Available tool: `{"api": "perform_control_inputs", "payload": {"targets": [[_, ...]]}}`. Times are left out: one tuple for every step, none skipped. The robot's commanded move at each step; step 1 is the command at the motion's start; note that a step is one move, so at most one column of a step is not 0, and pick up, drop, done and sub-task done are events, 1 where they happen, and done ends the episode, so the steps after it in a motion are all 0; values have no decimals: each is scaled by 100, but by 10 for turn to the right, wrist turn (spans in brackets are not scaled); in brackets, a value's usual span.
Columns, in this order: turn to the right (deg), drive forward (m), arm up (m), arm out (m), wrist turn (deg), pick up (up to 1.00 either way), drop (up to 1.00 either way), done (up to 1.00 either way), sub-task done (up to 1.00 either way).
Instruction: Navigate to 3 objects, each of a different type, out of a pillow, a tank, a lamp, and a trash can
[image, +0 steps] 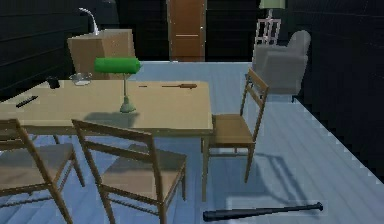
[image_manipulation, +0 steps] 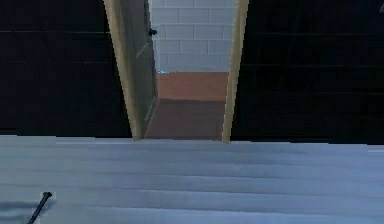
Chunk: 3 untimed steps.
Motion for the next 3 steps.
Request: {"api": "perform_control_inputs", "payload": {"targets": [[-150,0,0,0,0,0,0,0,0],[0,30,0,0,0,0,0,0,0],[0,0,0,0,0,0,0,0,100]]}}
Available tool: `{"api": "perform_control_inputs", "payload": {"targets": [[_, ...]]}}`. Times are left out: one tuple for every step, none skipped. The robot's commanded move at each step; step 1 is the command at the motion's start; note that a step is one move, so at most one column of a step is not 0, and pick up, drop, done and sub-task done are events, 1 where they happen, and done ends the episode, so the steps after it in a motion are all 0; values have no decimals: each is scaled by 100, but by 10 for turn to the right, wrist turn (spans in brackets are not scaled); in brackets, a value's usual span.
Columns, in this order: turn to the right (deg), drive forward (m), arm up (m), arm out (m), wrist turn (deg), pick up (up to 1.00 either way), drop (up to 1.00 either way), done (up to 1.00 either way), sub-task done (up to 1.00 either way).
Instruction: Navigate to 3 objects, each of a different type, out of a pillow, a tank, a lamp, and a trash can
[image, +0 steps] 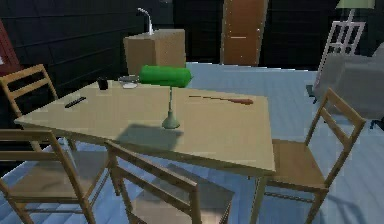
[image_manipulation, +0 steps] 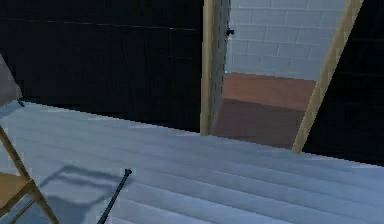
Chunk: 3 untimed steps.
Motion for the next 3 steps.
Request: {"api": "perform_control_inputs", "payload": {"targets": [[-450,0,0,0,0,0,0,0,0],[-420,0,0,0,0,0,0,0,0],[0,90,0,0,0,0,0,0,0]]}}
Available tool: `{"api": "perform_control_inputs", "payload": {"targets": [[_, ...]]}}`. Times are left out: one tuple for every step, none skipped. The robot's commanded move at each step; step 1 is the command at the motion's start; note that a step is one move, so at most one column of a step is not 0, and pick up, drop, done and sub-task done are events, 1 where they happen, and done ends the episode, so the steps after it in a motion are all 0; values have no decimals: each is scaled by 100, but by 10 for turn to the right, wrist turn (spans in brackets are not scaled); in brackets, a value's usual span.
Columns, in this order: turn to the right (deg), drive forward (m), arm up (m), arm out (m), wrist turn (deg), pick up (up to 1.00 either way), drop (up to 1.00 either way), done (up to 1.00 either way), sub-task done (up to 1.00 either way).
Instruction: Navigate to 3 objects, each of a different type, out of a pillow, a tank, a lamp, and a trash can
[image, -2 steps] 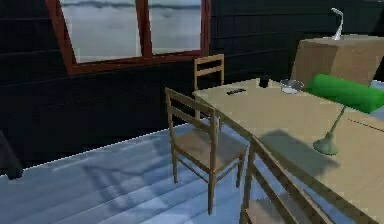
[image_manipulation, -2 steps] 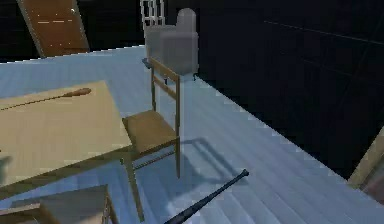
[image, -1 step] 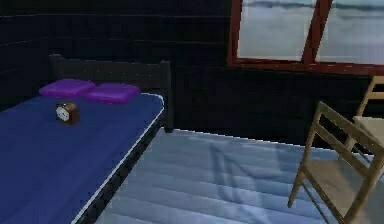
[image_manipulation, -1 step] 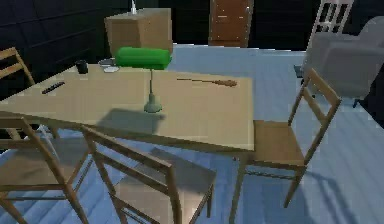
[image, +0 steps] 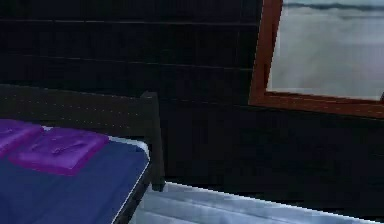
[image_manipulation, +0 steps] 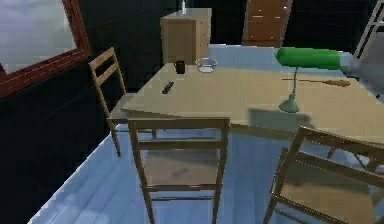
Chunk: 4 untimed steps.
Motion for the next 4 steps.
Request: {"api": "perform_control_inputs", "payload": {"targets": [[-360,0,0,0,0,0,0,0,0],[0,0,0,0,0,0,0,0,100],[-450,0,0,0,0,0,0,0,0],[-450,0,0,0,0,0,0,0,0]]}}
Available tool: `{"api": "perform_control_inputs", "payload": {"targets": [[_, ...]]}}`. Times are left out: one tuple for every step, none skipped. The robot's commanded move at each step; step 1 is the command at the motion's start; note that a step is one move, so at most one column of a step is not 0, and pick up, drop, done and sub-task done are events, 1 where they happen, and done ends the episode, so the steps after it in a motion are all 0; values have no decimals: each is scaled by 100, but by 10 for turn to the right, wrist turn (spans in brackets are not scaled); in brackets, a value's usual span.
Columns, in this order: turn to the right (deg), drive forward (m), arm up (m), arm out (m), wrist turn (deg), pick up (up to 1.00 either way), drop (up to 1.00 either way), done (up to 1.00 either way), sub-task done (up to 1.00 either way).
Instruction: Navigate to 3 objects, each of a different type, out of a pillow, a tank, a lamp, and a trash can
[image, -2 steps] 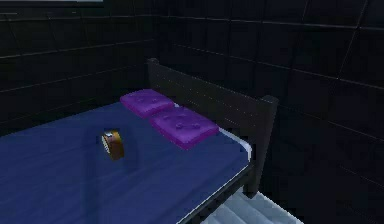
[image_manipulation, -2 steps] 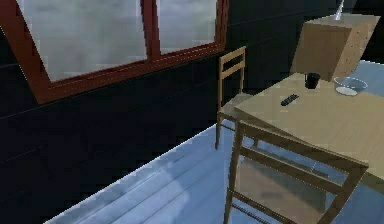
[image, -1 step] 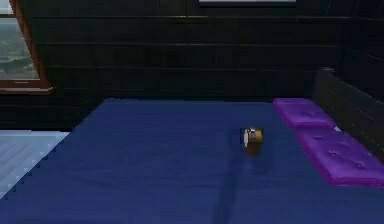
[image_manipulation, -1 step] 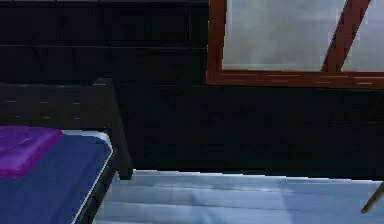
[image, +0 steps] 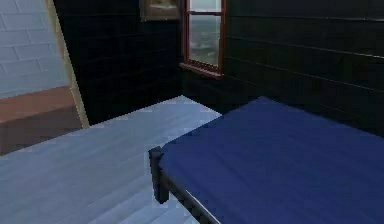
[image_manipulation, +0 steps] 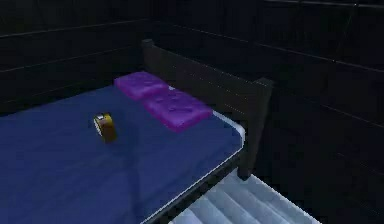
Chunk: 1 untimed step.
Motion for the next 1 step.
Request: {"api": "perform_control_inputs", "payload": {"targets": [[-390,0,0,0,0,0,0,0,0]]}}
